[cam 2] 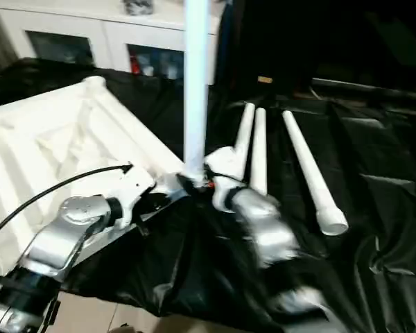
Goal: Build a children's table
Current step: Rotate leg to tighten
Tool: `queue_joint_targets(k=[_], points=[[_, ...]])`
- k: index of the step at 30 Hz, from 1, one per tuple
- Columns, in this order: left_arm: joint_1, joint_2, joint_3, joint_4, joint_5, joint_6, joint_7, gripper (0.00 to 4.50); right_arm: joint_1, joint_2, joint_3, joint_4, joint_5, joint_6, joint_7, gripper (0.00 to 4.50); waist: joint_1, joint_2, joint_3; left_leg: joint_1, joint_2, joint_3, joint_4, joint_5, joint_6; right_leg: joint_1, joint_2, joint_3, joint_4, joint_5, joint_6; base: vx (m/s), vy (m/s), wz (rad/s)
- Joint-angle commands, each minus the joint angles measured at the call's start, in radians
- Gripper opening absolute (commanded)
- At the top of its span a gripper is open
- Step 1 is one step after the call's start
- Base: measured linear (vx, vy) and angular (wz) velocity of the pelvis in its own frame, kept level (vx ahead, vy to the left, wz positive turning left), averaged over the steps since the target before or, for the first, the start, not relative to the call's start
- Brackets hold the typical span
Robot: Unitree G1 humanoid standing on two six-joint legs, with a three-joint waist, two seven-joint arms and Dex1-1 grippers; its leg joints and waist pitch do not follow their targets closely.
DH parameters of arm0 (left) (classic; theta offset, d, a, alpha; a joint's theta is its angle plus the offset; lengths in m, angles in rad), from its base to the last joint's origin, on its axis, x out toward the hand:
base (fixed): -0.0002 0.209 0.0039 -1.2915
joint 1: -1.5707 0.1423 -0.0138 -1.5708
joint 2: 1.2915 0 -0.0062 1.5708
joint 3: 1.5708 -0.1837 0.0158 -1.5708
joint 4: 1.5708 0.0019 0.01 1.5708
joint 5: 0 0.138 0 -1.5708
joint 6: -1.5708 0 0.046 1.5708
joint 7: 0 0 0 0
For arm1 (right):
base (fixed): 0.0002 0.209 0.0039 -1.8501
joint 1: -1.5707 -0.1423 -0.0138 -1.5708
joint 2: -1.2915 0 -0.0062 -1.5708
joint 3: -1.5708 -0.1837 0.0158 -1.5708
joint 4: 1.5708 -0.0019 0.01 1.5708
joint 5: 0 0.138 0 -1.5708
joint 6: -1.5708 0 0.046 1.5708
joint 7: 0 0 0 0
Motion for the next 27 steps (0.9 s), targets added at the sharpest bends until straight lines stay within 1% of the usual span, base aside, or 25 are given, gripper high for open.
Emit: queue_joint_targets(k=[1,2,3,4,5,6,7,8,9,10,11,12,13,14,15,16,17,19,20,21,22,23,24,25,27], points=[[-0.020,-0.023,0.003,0.025,-0.017,-0.041,0.010,0.28,0.012,-0.019,0.007,-0.080,0.029,0.029,0.059,3.85,-0.002,-0.003,-0.053,0.005,0.041,-0.011,-0.073,-0.199,0.019,0.037,-0.084,0.059,-0.094,-0.253,-0.119,0.000,0.000,0.00],[-0.023,-0.019,0.001,0.024,-0.027,-0.037,-0.006,0.45,0.022,-0.039,0.010,-0.118,0.039,0.047,0.081,3.87,-0.002,0.001,-0.053,0.001,0.039,-0.013,-0.073,-0.194,0.020,0.040,-0.086,0.058,-0.096,-0.265,-0.114,0.000,0.000,0.00],[-0.023,-0.018,0.001,0.024,-0.027,-0.037,-0.007,0.60,0.023,-0.041,0.010,-0.121,0.040,0.049,0.083,3.87,-0.002,0.001,-0.053,0.002,0.040,-0.012,-0.073,-0.195,0.019,0.038,-0.085,0.058,-0.098,-0.270,-0.109,0.000,0.000,0.00],[-0.025,-0.012,0.004,0.020,-0.006,-0.055,0.033,0.64,0.030,-0.060,0.011,-0.157,0.048,0.074,0.097,3.87,-0.002,0.000,-0.056,0.001,0.042,-0.015,-0.073,-0.184,0.019,0.040,-0.085,0.057,-0.093,-0.244,-0.118,0.000,0.000,0.00],[-0.026,-0.008,0.005,0.017,0.006,-0.061,0.051,0.69,0.031,-0.066,0.012,-0.167,0.049,0.082,0.102,3.87,-0.002,-0.001,-0.056,0.001,0.042,-0.015,-0.072,-0.180,0.020,0.039,-0.084,0.057,-0.093,-0.233,-0.120,0.000,0.000,0.00],[-0.025,0.004,0.013,0.004,0.009,-0.055,0.057,0.78,0.034,-0.079,0.017,-0.185,0.052,0.095,0.109,3.87,-0.002,-0.001,-0.058,0.002,0.044,-0.014,-0.071,-0.175,0.020,0.039,-0.083,0.057,-0.090,-0.214,-0.125,0.000,0.000,0.00],[-0.016,0.026,0.026,-0.029,0.003,-0.032,0.048,0.91,0.038,-0.094,0.024,-0.203,0.055,0.108,0.121,3.87,-0.003,-0.001,-0.058,0.000,0.043,-0.015,-0.070,-0.157,0.021,0.042,-0.083,0.056,-0.085,-0.177,-0.135,0.000,0.000,0.00],[-0.008,0.043,0.037,-0.056,-0.002,-0.013,0.037,1.01,0.041,-0.103,0.029,-0.212,0.056,0.114,0.129,3.87,-0.001,-0.003,-0.061,0.000,0.044,-0.015,-0.069,-0.138,0.023,0.042,-0.083,0.056,-0.079,-0.139,-0.144,0.000,0.000,0.00],[0.003,0.061,0.049,-0.088,-0.008,0.009,0.028,1.01,0.043,-0.108,0.032,-0.216,0.059,0.122,0.138,3.87,-0.005,-0.004,-0.062,-0.004,0.043,-0.015,-0.067,-0.115,0.026,0.046,-0.082,0.055,-0.073,-0.097,-0.155,0.000,0.000,0.00],[0.014,0.081,0.068,-0.119,-0.014,0.033,0.021,1.01,0.046,-0.116,0.037,-0.226,0.059,0.132,0.145,3.87,-0.005,-0.005,-0.063,-0.003,0.044,-0.015,-0.066,-0.106,0.027,0.046,-0.082,0.054,-0.070,-0.076,-0.163,0.000,0.000,0.00],[0.020,0.092,0.080,-0.136,-0.016,0.046,0.018,1.01,0.049,-0.120,0.040,-0.233,0.059,0.140,0.148,3.87,-0.011,-0.005,-0.062,-0.006,0.041,-0.013,-0.064,-0.091,0.032,0.046,-0.080,0.053,-0.067,-0.040,-0.179,0.000,0.000,0.00],[0.022,0.096,0.086,-0.141,-0.018,0.050,0.018,1.01,0.049,-0.122,0.042,-0.234,0.058,0.141,0.149,3.87,-0.015,-0.008,-0.061,-0.004,0.039,-0.011,-0.062,-0.092,0.039,0.045,-0.079,0.053,-0.069,-0.036,-0.187,0.000,0.000,0.00],[0.044,0.141,0.138,-0.190,-0.023,0.096,0.017,1.01,0.055,-0.134,0.061,-0.242,0.043,0.150,0.160,3.87,-0.015,-0.011,-0.061,-0.004,0.039,-0.010,-0.061,-0.089,0.041,0.046,-0.080,0.053,-0.067,-0.033,-0.192,0.000,0.000,0.00],[0.054,0.165,0.161,-0.211,-0.025,0.117,0.015,1.01,0.060,-0.140,0.070,-0.250,0.037,0.158,0.166,3.87,-0.019,-0.007,-0.061,-0.008,0.039,-0.012,-0.062,-0.076,0.043,0.049,-0.079,0.052,-0.063,-0.022,-0.195,0.000,0.000,0.00],[0.072,0.205,0.201,-0.241,-0.023,0.148,0.014,1.01,0.063,-0.143,0.086,-0.258,0.034,0.175,0.177,3.87,-0.020,-0.016,-0.060,-0.006,0.038,-0.011,-0.061,-0.075,0.049,0.047,-0.078,0.052,-0.066,-0.024,-0.193,0.000,0.000,0.00],[0.087,0.240,0.236,-0.266,-0.022,0.170,0.011,1.01,0.066,-0.144,0.102,-0.263,0.028,0.178,0.186,3.87,-0.022,-0.016,-0.061,-0.008,0.036,-0.011,-0.060,-0.068,0.054,0.049,-0.077,0.052,-0.063,-0.019,-0.193,0.000,0.000,0.00],[0.102,0.274,0.268,-0.292,-0.026,0.193,0.010,1.01,0.068,-0.143,0.121,-0.271,0.026,0.185,0.189,3.87,-0.024,-0.012,-0.062,-0.006,0.037,-0.011,-0.060,-0.062,0.054,0.046,-0.076,0.052,-0.061,-0.019,-0.195,0.000,0.000,0.00],[0.126,0.321,0.316,-0.342,-0.036,0.248,0.006,1.01,0.068,-0.135,0.146,-0.278,0.028,0.201,0.188,3.87,-0.024,-0.009,-0.062,-0.003,0.039,-0.011,-0.058,-0.053,0.054,0.040,-0.074,0.052,-0.059,0.000,-0.202,0.000,0.000,0.00],[0.140,0.345,0.339,-0.369,-0.038,0.278,0.003,1.01,0.068,-0.131,0.161,-0.280,0.027,0.210,0.192,3.87,-0.021,-0.017,-0.059,-0.002,0.041,-0.010,-0.059,-0.057,0.055,0.038,-0.074,0.052,-0.057,-0.003,-0.208,0.000,0.000,0.00],[0.159,0.373,0.364,-0.395,-0.035,0.304,-0.006,1.01,0.067,-0.128,0.180,-0.281,0.021,0.214,0.200,3.87,-0.018,-0.013,-0.056,0.000,0.043,-0.010,-0.061,-0.077,0.050,0.035,-0.076,0.051,-0.060,-0.030,-0.211,0.000,0.000,0.00],[0.159,0.373,0.364,-0.395,-0.035,0.304,-0.006,1.01,0.067,-0.128,0.180,-0.281,0.021,0.214,0.200,3.87,-0.018,-0.013,-0.056,0.002,0.044,-0.010,-0.062,-0.090,0.045,0.033,-0.076,0.052,-0.061,-0.044,-0.211,0.000,0.000,0.00],[0.178,0.401,0.386,-0.416,-0.035,0.325,-0.014,1.01,0.065,-0.128,0.198,-0.283,0.013,0.226,0.201,3.87,-0.016,-0.014,-0.054,0.000,0.045,-0.011,-0.065,-0.107,0.034,0.034,-0.075,0.052,-0.062,-0.069,-0.204,0.000,0.000,0.00],[0.221,0.459,0.424,-0.436,-0.028,0.355,-0.032,1.01,0.049,-0.124,0.232,-0.261,-0.022,0.234,0.193,3.87,-0.014,-0.012,-0.053,0.002,0.045,-0.013,-0.067,-0.122,0.022,0.031,-0.076,0.052,-0.062,-0.087,-0.196,0.000,0.000,0.00],[0.237,0.480,0.436,-0.441,-0.031,0.365,-0.039,1.01,0.040,-0.125,0.245,-0.251,-0.038,0.249,0.188,3.87,-0.016,-0.013,-0.052,0.000,0.043,-0.013,-0.069,-0.131,0.017,0.032,-0.075,0.052,-0.064,-0.099,-0.190,0.000,0.000,0.00],[0.263,0.507,0.450,-0.433,-0.030,0.367,-0.042,1.01,0.022,-0.128,0.268,-0.224,-0.065,0.263,0.180,3.87,-0.016,-0.012,-0.050,0.003,0.042,-0.014,-0.071,-0.166,-0.002,0.029,-0.075,0.054,-0.068,-0.134,-0.180,0.000,0.000,0.00]])
